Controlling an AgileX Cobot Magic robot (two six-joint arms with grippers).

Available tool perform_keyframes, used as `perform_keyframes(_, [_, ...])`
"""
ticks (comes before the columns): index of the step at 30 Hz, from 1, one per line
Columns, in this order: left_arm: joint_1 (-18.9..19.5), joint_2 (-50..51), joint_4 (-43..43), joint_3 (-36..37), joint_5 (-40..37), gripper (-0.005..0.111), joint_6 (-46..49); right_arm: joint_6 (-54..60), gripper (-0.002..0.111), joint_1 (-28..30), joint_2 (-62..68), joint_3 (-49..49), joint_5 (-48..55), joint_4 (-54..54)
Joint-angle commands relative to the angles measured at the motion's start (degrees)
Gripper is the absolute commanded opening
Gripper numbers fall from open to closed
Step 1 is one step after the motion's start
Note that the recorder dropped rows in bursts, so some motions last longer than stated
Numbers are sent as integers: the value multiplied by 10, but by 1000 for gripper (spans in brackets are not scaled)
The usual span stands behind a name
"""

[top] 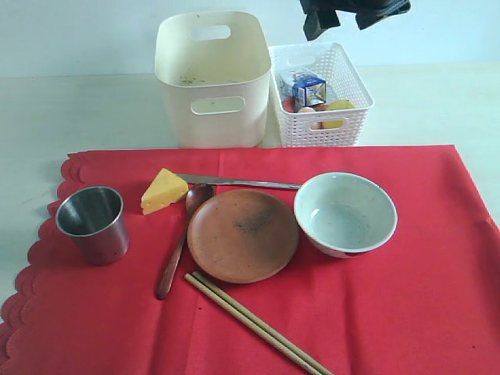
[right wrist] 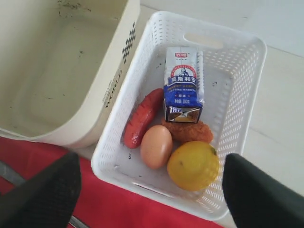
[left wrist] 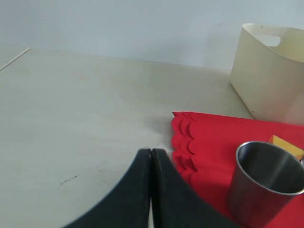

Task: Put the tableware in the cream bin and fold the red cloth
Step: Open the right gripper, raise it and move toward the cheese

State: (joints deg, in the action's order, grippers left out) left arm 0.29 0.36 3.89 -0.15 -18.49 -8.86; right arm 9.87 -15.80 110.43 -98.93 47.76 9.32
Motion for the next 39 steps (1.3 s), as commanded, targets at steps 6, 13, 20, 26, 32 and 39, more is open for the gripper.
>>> perform_keyframes(6, [-4,-4,0,1,2,1,-1,0,77,1,-87,-3,35,3])
perform_keyframes(13, [-4,-4,0,1,2,1,-1,17,77,-5,-143,-3,66,26])
perform_keyframes(20, [-4,-4,0,1,2,1,-2,32,77,-39,-175,-3,85,26])
perform_keyframes(26, [-4,-4,0,1,2,1,-1,36,77,-79,-176,-3,91,26])
perform_keyframes(32, [-4,-4,0,1,2,1,-2,42,77,-119,-176,-3,91,26])
perform_keyframes(39, [-4,-4,0,1,2,1,-1,96,77,-155,-170,-3,78,58])
